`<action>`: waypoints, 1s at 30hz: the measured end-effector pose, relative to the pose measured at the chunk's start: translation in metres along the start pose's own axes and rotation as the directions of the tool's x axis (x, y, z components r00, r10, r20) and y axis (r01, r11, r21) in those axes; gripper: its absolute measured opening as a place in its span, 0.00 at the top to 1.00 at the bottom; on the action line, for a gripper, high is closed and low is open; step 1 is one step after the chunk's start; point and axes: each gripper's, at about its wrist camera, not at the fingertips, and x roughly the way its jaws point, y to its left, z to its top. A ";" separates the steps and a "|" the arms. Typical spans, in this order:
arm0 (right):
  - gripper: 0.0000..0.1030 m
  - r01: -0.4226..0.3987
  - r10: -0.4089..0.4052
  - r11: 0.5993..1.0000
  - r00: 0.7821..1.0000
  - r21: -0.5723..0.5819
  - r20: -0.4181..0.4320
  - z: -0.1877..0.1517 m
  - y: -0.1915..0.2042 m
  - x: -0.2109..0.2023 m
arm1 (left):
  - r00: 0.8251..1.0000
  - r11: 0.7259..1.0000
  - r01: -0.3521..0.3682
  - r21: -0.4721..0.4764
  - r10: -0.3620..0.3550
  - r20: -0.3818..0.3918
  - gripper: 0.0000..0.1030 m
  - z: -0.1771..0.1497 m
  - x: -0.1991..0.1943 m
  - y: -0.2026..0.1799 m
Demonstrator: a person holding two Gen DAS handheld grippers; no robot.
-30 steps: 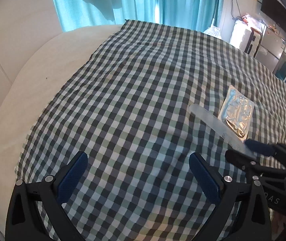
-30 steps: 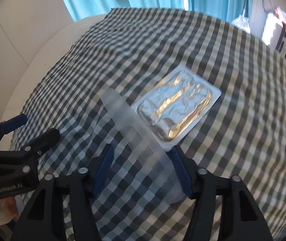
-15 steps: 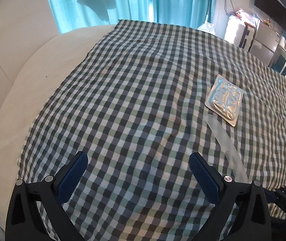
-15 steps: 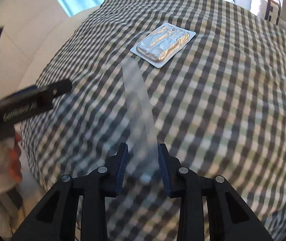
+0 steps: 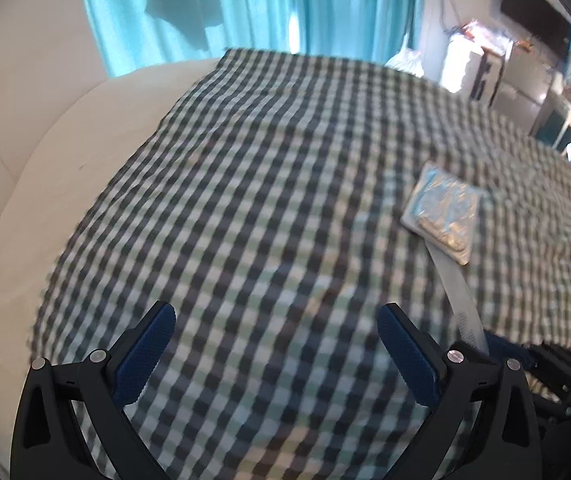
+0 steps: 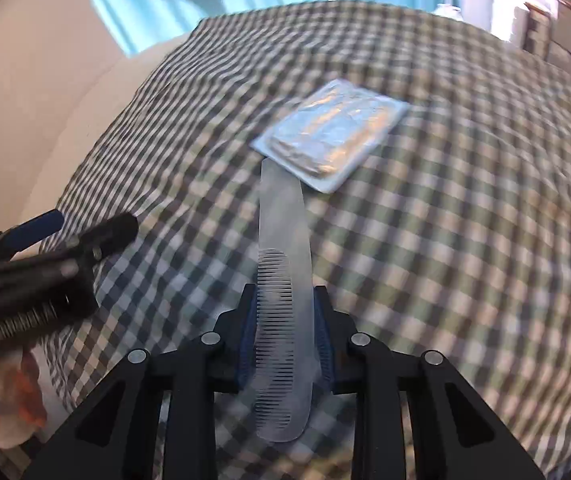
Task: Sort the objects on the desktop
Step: 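Grasp the clear comb with the right tool while the left tool grasps the foil blister pack, then carry the comb and blister pack into the cardboard box and release both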
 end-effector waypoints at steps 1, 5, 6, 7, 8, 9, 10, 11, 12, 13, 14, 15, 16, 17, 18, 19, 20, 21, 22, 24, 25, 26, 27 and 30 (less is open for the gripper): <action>0.74 0.015 -0.015 1.000 1.000 0.015 0.015 -0.005 -0.006 -0.007 | 1.000 1.000 0.011 0.015 -0.011 0.014 0.00 0.002 0.000 -0.005; 0.74 0.035 -0.043 0.994 0.996 0.107 0.076 -0.025 -0.041 -0.039 | 0.994 0.991 0.094 0.091 -0.099 0.051 0.00 0.013 0.005 -0.039; 0.74 0.041 -0.053 0.990 0.995 0.137 0.087 -0.028 -0.052 -0.046 | 0.991 0.988 0.113 0.109 -0.120 0.061 0.00 0.016 0.007 -0.048; 0.74 0.036 -0.051 0.987 0.994 0.159 0.092 -0.032 -0.063 -0.052 | 0.987 0.983 0.133 0.126 -0.143 0.071 0.00 0.019 0.008 -0.058; 0.74 0.046 -0.063 0.984 0.993 0.175 0.096 -0.033 -0.070 -0.056 | 0.983 0.977 0.156 0.144 -0.167 0.072 0.00 0.023 0.010 -0.070; 0.74 0.062 -0.081 0.980 0.992 0.190 0.095 -0.035 -0.080 -0.061 | 0.979 0.971 0.180 0.159 -0.192 0.065 0.00 0.025 0.014 -0.080; 0.74 0.069 -0.090 0.976 0.992 0.207 0.094 -0.036 -0.089 -0.065 | 0.975 0.962 0.207 0.178 -0.218 0.048 0.00 0.029 0.020 -0.093; 0.74 0.073 -0.100 0.970 0.989 0.233 0.105 -0.036 -0.098 -0.070 | 0.974 0.958 0.212 0.191 -0.224 0.040 0.00 0.031 0.025 -0.102; 0.74 0.067 -0.097 0.966 0.989 0.251 0.110 -0.038 -0.108 -0.075 | 0.976 0.958 0.203 0.202 -0.214 0.034 0.00 0.034 0.031 -0.113; 0.74 0.058 -0.092 0.961 0.989 0.272 0.114 -0.038 -0.116 -0.079 | 0.979 0.960 0.190 0.205 -0.200 0.029 0.00 0.036 0.037 -0.119; 0.74 0.058 -0.097 0.956 0.988 0.286 0.123 -0.037 -0.121 -0.083 | 0.981 0.963 0.182 0.197 -0.191 0.027 0.00 0.039 0.042 -0.125; 0.74 0.058 -0.100 0.955 0.986 0.292 0.132 -0.036 -0.125 -0.085 | 0.981 0.965 0.185 0.186 -0.194 0.026 0.00 0.042 0.047 -0.128; 0.74 0.060 -0.104 0.954 0.985 0.294 0.137 -0.035 -0.128 -0.088 | 0.979 0.965 0.194 0.176 -0.201 0.021 0.00 0.044 0.051 -0.132; 0.74 0.066 -0.113 0.953 0.983 0.295 0.146 -0.033 -0.127 -0.088 | 0.978 0.965 0.202 0.169 -0.207 0.014 0.00 0.047 0.056 -0.135; 0.74 0.070 -0.119 0.952 0.982 0.297 0.150 -0.033 -0.130 -0.089 | 0.978 0.964 0.207 0.165 -0.211 0.003 0.00 0.050 0.061 -0.138; 0.74 0.068 -0.118 0.951 0.982 0.301 0.150 -0.032 -0.132 -0.089 | 0.977 0.965 0.209 0.159 -0.211 -0.003 0.00 0.052 0.065 -0.139; 0.74 0.064 -0.116 0.949 0.981 0.309 0.153 -0.032 -0.134 -0.089 | 0.978 0.966 0.210 0.154 -0.210 -0.014 0.01 0.053 0.071 -0.141; 0.74 0.061 -0.115 0.947 0.981 0.315 0.156 -0.032 -0.136 -0.091 | 0.979 0.966 0.205 0.155 -0.204 -0.026 0.06 0.053 0.076 -0.143; 0.74 0.053 -0.108 0.946 0.982 0.320 0.157 -0.033 -0.140 -0.094 | 0.978 0.964 0.209 0.165 -0.205 -0.039 0.24 0.053 0.080 -0.145; 0.74 0.046 -0.104 0.943 0.981 0.329 0.161 -0.033 -0.144 -0.097 | 0.977 0.954 0.212 0.210 -0.209 -0.038 0.32 0.051 0.079 -0.151; 0.74 0.042 -0.103 0.942 0.980 0.333 0.167 -0.034 -0.144 -0.100 | 0.976 0.951 0.218 0.221 -0.213 -0.047 0.32 0.051 0.079 -0.153; 0.74 0.034 -0.096 0.942 0.981 0.333 0.170 -0.034 -0.144 -0.102 | 0.976 0.947 0.219 0.236 -0.212 -0.056 0.32 0.051 0.076 -0.156; 0.74 0.034 -0.097 0.942 0.980 0.335 0.173 -0.033 -0.144 -0.104 | 0.978 0.947 0.209 0.245 -0.201 -0.056 0.32 0.050 0.073 -0.158; 0.74 0.021 -0.089 0.942 0.978 0.335 0.189 -0.036 -0.143 -0.115 | 0.983 0.948 0.184 0.261 -0.179 -0.044 0.32 0.047 0.054 -0.163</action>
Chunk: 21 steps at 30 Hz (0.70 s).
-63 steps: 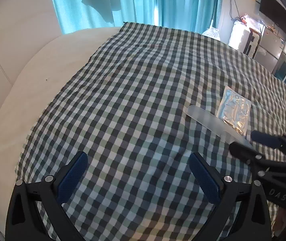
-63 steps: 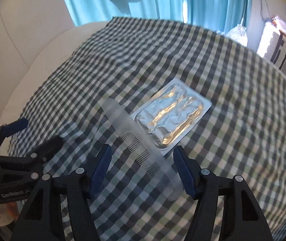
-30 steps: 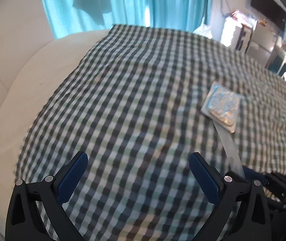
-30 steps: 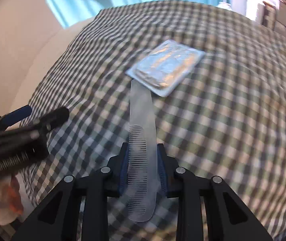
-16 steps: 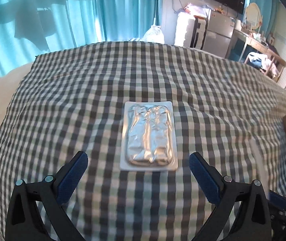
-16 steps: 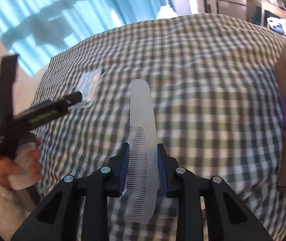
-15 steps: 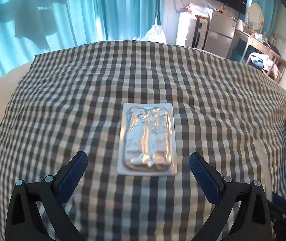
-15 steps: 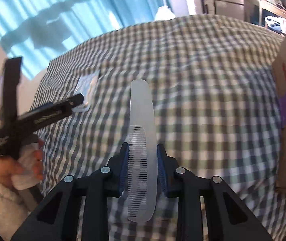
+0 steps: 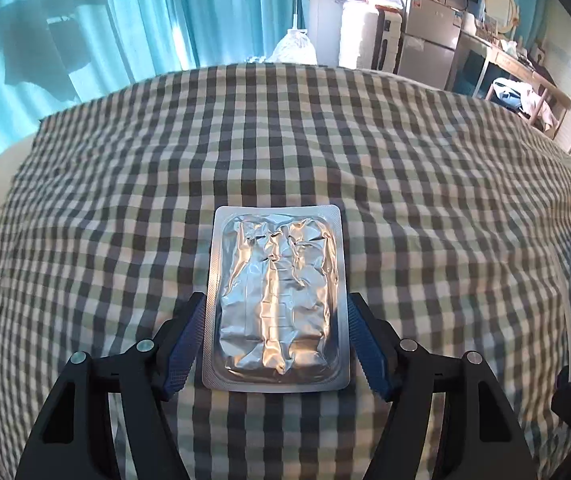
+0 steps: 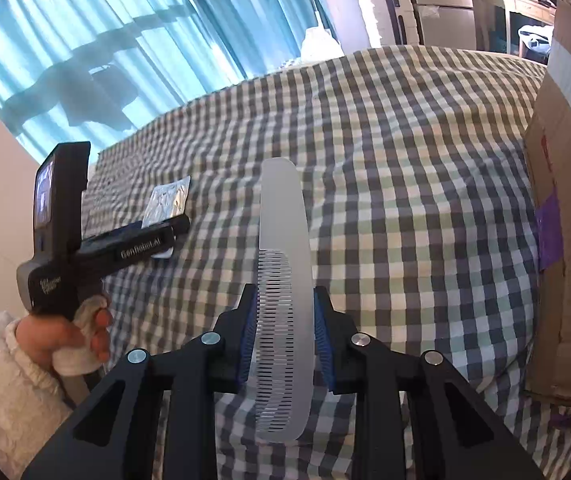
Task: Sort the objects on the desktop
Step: 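Carry the comb and blister pack into the cardboard box and release both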
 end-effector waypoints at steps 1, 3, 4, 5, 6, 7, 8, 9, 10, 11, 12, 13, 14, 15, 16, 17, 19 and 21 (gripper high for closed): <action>0.74 0.002 -0.002 1.000 1.000 -0.003 0.008 0.001 0.002 -0.004 | 1.000 1.000 -0.003 0.001 0.003 0.003 0.32 -0.003 -0.009 0.000; 0.74 0.006 -0.006 1.000 1.000 -0.012 0.024 0.003 0.006 -0.017 | 1.000 1.000 -0.019 0.005 0.019 0.024 0.32 -0.003 -0.030 -0.005; 0.74 0.005 -0.005 1.000 0.999 -0.011 0.038 0.004 0.007 -0.025 | 0.999 1.000 -0.020 0.004 0.019 0.034 0.32 -0.004 -0.042 -0.008; 0.74 0.005 -0.005 1.000 0.999 -0.002 0.049 0.004 0.007 -0.033 | 0.999 1.000 -0.020 -0.002 0.020 0.046 0.32 -0.004 -0.053 -0.009; 0.74 0.000 0.000 1.000 0.998 0.000 0.059 0.005 0.009 -0.041 | 0.998 1.000 -0.014 -0.005 0.014 0.059 0.32 -0.005 -0.068 -0.013; 0.74 0.001 -0.001 1.000 0.998 0.001 0.069 0.007 0.011 -0.047 | 0.998 1.000 -0.014 -0.007 0.015 0.069 0.31 -0.005 -0.080 -0.015; 0.74 0.000 0.000 1.000 0.997 0.002 0.082 0.007 0.013 -0.058 | 0.996 1.000 -0.019 -0.009 0.020 0.082 0.31 -0.006 -0.093 -0.019; 0.74 -0.005 0.004 1.000 0.996 0.002 0.090 0.006 0.015 -0.064 | 0.995 1.000 -0.013 -0.005 0.013 0.094 0.31 -0.008 -0.106 -0.022; 0.74 -0.007 0.006 1.000 0.995 0.006 0.103 0.006 0.018 -0.071 | 0.994 1.000 0.002 -0.004 -0.001 0.112 0.31 -0.009 -0.120 -0.025; 0.74 -0.012 0.011 1.000 0.993 0.005 0.114 0.005 0.020 -0.080 | 0.991 1.000 0.010 -0.008 -0.009 0.135 0.31 -0.012 -0.135 -0.027; 0.74 -0.017 0.017 1.000 0.992 0.004 0.122 0.003 0.022 -0.090 | 0.988 1.000 0.015 -0.010 -0.013 0.152 0.31 -0.014 -0.148 -0.029; 0.74 -0.030 0.030 1.000 0.991 -0.005 0.127 0.002 0.024 -0.099 | 0.985 1.000 0.024 -0.013 -0.021 0.170 0.31 -0.018 -0.165 -0.031; 0.74 -0.032 0.033 0.999 0.990 -0.005 0.137 0.000 0.026 -0.108 | 0.983 0.999 0.031 -0.012 -0.028 0.179 0.31 -0.021 -0.175 -0.032; 0.74 -0.037 0.038 0.999 0.989 -0.006 0.140 -0.003 0.028 -0.117 | 0.981 0.999 0.038 -0.010 -0.036 0.192 0.31 -0.025 -0.188 -0.035; 0.74 -0.038 0.039 0.999 0.989 -0.006 0.144 -0.005 0.030 -0.126 | 0.978 0.999 0.031 -0.005 -0.030 0.204 0.31 -0.030 -0.201 -0.037; 0.74 -0.040 0.040 0.999 0.988 -0.004 0.152 -0.008 0.032 -0.135 | 0.976 1.000 0.020 -0.004 -0.019 0.215 0.31 -0.031 -0.209 -0.037; 0.74 -0.069 0.066 0.998 0.984 0.008 0.164 -0.012 0.035 -0.156 | 0.974 1.000 0.025 -0.003 -0.024 0.223 0.31 -0.038 -0.229 -0.038; 0.74 -0.069 0.069 0.998 0.978 -0.006 0.198 -0.017 0.040 -0.181 | 0.978 0.999 0.027 -0.036 -0.019 0.206 0.31 -0.045 -0.246 -0.036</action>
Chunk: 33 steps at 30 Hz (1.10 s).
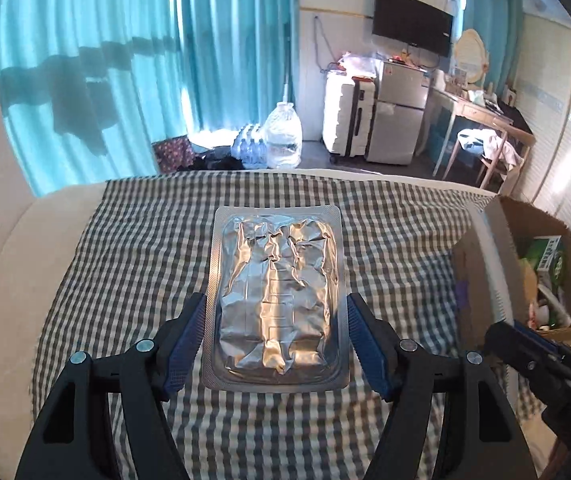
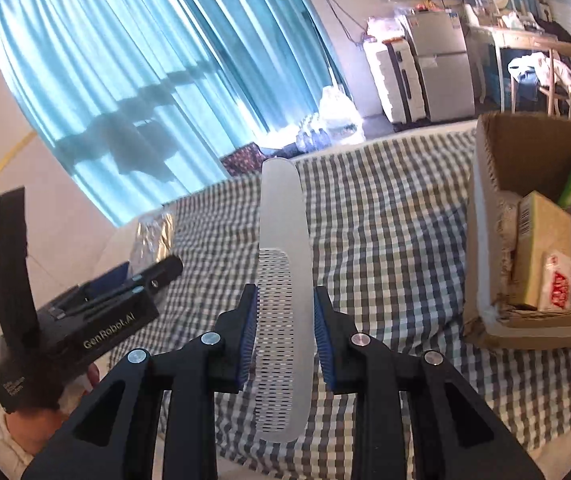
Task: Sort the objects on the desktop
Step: 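Carry the comb and blister pack into the cardboard box and release both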
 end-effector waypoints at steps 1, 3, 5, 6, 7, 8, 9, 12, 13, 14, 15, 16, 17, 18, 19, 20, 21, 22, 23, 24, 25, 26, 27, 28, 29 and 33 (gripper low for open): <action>0.74 0.007 -0.006 1.000 1.000 -0.016 0.014 0.000 0.005 -0.009 | 1.000 1.000 0.005 -0.008 -0.006 -0.014 0.31 -0.001 -0.008 0.000; 0.74 0.007 -0.006 1.000 0.999 -0.023 0.038 -0.001 0.010 -0.027 | 1.000 1.000 0.006 -0.018 -0.006 -0.012 0.31 -0.006 -0.027 -0.001; 0.74 -0.003 0.004 1.000 0.998 -0.016 0.056 -0.004 0.013 -0.043 | 1.000 1.000 0.020 -0.018 -0.020 0.007 0.31 -0.008 -0.047 -0.007; 0.74 0.000 0.001 1.000 0.998 -0.017 0.065 -0.005 0.015 -0.050 | 1.000 1.000 0.027 -0.015 -0.027 0.015 0.31 -0.009 -0.054 -0.009; 0.74 0.003 -0.001 1.000 0.997 -0.022 0.074 -0.006 0.016 -0.058 | 0.999 0.999 0.036 -0.008 -0.035 0.025 0.31 -0.009 -0.061 -0.014; 0.74 0.005 -0.003 1.000 0.997 -0.026 0.082 -0.007 0.017 -0.064 | 0.998 0.999 0.043 0.002 -0.043 0.037 0.31 -0.010 -0.069 -0.018; 0.74 0.008 -0.006 1.000 0.996 -0.027 0.092 -0.009 0.016 -0.069 | 0.998 0.999 0.048 0.015 -0.049 0.048 0.31 -0.010 -0.073 -0.022; 0.74 0.024 -0.022 0.999 0.993 -0.020 0.117 -0.008 0.011 -0.086 | 0.995 0.996 0.075 0.051 -0.078 0.068 0.31 -0.008 -0.088 -0.042; 0.74 0.029 -0.027 0.999 0.992 -0.015 0.123 -0.008 0.009 -0.091 | 0.993 0.994 0.088 0.062 -0.092 0.074 0.31 -0.006 -0.091 -0.050; 0.74 0.033 -0.032 0.999 0.991 -0.007 0.129 -0.006 0.005 -0.097 | 0.992 0.993 0.096 0.072 -0.101 0.078 0.31 -0.004 -0.092 -0.057; 0.74 0.037 -0.038 0.999 0.990 0.008 0.137 -0.004 -0.001 -0.103 | 0.990 0.991 0.104 0.088 -0.112 0.082 0.31 -0.001 -0.093 -0.068; 0.74 0.043 -0.045 0.999 0.988 0.022 0.145 -0.001 -0.006 -0.109 | 0.989 0.988 0.114 0.100 -0.123 0.082 0.31 0.001 -0.096 -0.077; 0.74 0.048 -0.052 0.998 0.986 0.033 0.155 0.002 -0.012 -0.114 | 0.988 0.986 0.127 0.109 -0.135 0.078 0.31 0.002 -0.098 -0.084; 0.74 0.054 -0.060 0.998 0.984 0.040 0.166 0.005 -0.018 -0.119 | 0.985 0.982 0.145 0.119 -0.154 0.076 0.31 0.004 -0.099 -0.094; 0.74 0.087 -0.097 0.994 0.977 0.063 0.191 0.007 -0.024 -0.124 | 0.983 0.980 0.154 0.127 -0.164 0.078 0.31 0.007 -0.099 -0.101; 0.74 0.095 -0.107 0.993 0.974 0.069 0.199 0.010 -0.032 -0.130 | 0.981 0.977 0.163 0.141 -0.175 0.079 0.31 0.009 -0.100 -0.112; 0.74 0.107 -0.120 0.991 0.971 0.075 0.205 0.013 -0.041 -0.135 | 0.980 0.973 0.171 0.156 -0.185 0.077 0.31 0.010 -0.099 -0.122; 0.74 0.120 -0.135 0.989 0.967 0.083 0.214 0.015 -0.047 -0.139 | 0.978 0.968 0.183 0.170 -0.197 0.073 0.31 0.012 -0.097 -0.132; 0.74 0.133 -0.150 0.987 0.964 0.093 0.220 0.018 -0.055 -0.143 | 0.975 0.964 0.196 0.180 -0.211 0.069 0.31 0.013 -0.095 -0.142; 0.74 0.144 -0.164 0.984 0.961 0.103 0.221 0.022 -0.065 -0.146 | 0.972 0.959 0.213 0.189 -0.228 0.062 0.31 0.016 -0.092 -0.153; 0.74 0.156 -0.179 0.981 0.958 0.115 0.222 0.024 -0.075 -0.148 | 0.970 0.955 0.222 0.197 -0.237 0.056 0.31 0.016 -0.089 -0.161; 0.74 0.172 -0.198 0.977 0.955 0.128 0.221 0.028 -0.086 -0.151 | 0.968 0.951 0.230 0.208 -0.245 0.052 0.31 0.018 -0.086 -0.173; 0.74 0.181 -0.208 0.974 0.953 0.134 0.219 0.030 -0.094 -0.152 | 0.966 0.947 0.237 0.216 -0.253 0.051 0.31 0.020 -0.083 -0.182; 0.74 0.189 -0.216 0.972 0.952 0.140 0.218 0.033 -0.104 -0.154 | 0.963 0.941 0.250 0.227 -0.266 0.046 0.31 0.022 -0.079 -0.194; 0.74 0.197 -0.225 0.970 0.950 0.144 0.215 0.036 -0.113 -0.154 | 0.960 0.937 0.260 0.235 -0.277 0.042 0.31 0.023 -0.075 -0.204; 0.74 0.252 -0.282 0.954 0.939 0.164 0.196 0.048 -0.147 -0.150 | 0.949 0.917 0.299 0.264 -0.315 0.021 0.31 0.026 -0.057 -0.243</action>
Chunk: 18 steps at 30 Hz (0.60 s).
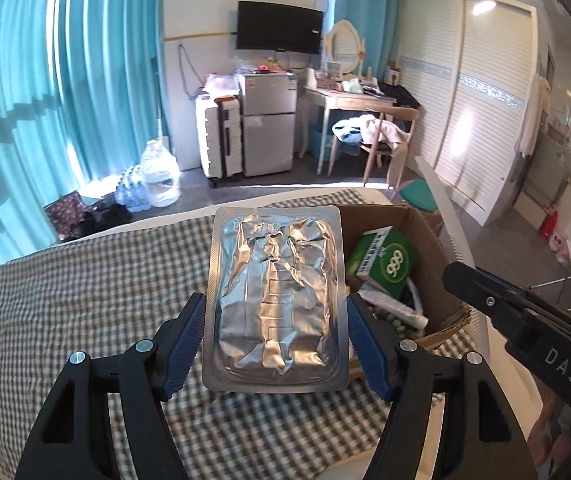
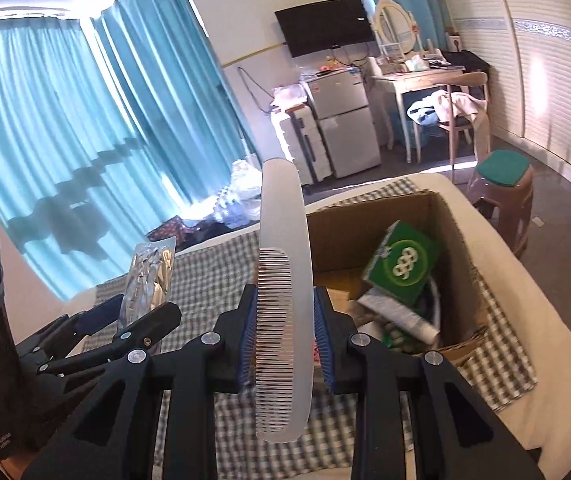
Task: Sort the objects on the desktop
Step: 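Carry the comb and blister pack into the cardboard box and release both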
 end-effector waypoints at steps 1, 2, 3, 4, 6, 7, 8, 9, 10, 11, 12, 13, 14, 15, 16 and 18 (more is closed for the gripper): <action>0.74 0.013 -0.013 1.000 1.000 0.005 0.000 0.002 -0.007 0.004 | 1.000 1.000 0.010 0.012 -0.010 -0.011 0.31 0.002 0.009 -0.007; 0.74 0.026 -0.026 1.000 1.000 0.016 -0.004 0.004 -0.015 0.010 | 1.000 1.000 0.017 0.023 -0.017 -0.025 0.31 0.002 0.019 -0.015; 0.74 0.028 -0.028 0.999 1.000 0.022 -0.014 0.005 -0.022 0.016 | 0.999 0.999 0.020 0.029 -0.019 -0.036 0.31 0.003 0.027 -0.019; 0.74 0.033 -0.032 0.999 0.999 0.029 -0.024 0.005 -0.028 0.022 | 0.999 0.999 0.025 0.032 -0.023 -0.045 0.31 0.004 0.035 -0.023; 0.74 0.046 -0.045 0.998 0.998 0.037 -0.040 0.006 -0.041 0.035 | 0.998 0.999 0.033 0.037 -0.031 -0.059 0.31 0.005 0.051 -0.034; 0.74 0.048 -0.047 0.998 0.998 0.040 -0.047 0.007 -0.045 0.041 | 0.998 0.999 0.030 0.043 -0.027 -0.062 0.31 0.006 0.061 -0.038; 0.74 0.051 -0.048 0.998 0.998 0.047 -0.050 0.007 -0.051 0.047 | 0.998 0.998 0.026 0.049 -0.023 -0.062 0.30 0.006 0.066 -0.038; 0.74 0.046 -0.044 0.998 0.998 0.052 -0.051 0.008 -0.055 0.051 | 0.998 0.998 0.013 0.057 -0.010 -0.063 0.30 0.007 0.074 -0.040; 0.74 0.039 -0.036 0.998 0.998 0.056 -0.054 0.009 -0.058 0.056 | 0.998 0.998 0.005 0.062 -0.001 -0.066 0.29 0.007 0.080 -0.041; 0.73 0.041 -0.038 0.997 0.998 0.059 -0.052 0.010 -0.061 0.059 | 0.997 0.998 -0.008 0.062 0.012 -0.070 0.26 0.007 0.085 -0.042; 0.69 0.043 -0.040 0.997 0.998 0.061 -0.048 0.012 -0.063 0.062 | 0.997 0.998 -0.017 0.058 0.021 -0.074 0.23 0.008 0.090 -0.041; 0.60 0.044 -0.041 0.997 0.998 0.067 -0.043 0.013 -0.065 0.064 | 0.997 0.999 -0.020 0.051 0.023 -0.075 0.17 0.008 0.094 -0.039; 0.33 0.048 -0.045 0.996 0.998 0.073 -0.037 0.014 -0.065 0.065 | 0.997 0.999 -0.024 0.042 0.027 -0.070 0.16 0.008 0.095 -0.036; 0.13 0.063 -0.062 0.994 0.998 0.087 -0.022 0.016 -0.067 0.066 | 0.997 0.999 -0.030 0.038 0.033 -0.068 0.16 0.006 0.095 -0.033; 0.13 0.072 -0.071 0.992 0.997 0.099 -0.011 0.017 -0.068 0.064 | 0.997 0.999 -0.039 0.033 0.041 -0.070 0.12 0.006 0.095 -0.030; 0.13 0.066 -0.068 0.989 0.998 0.131 0.015 0.019 -0.069 0.056 | 0.995 0.997 -0.078 0.027 0.080 -0.067 0.06 0.003 0.090 -0.022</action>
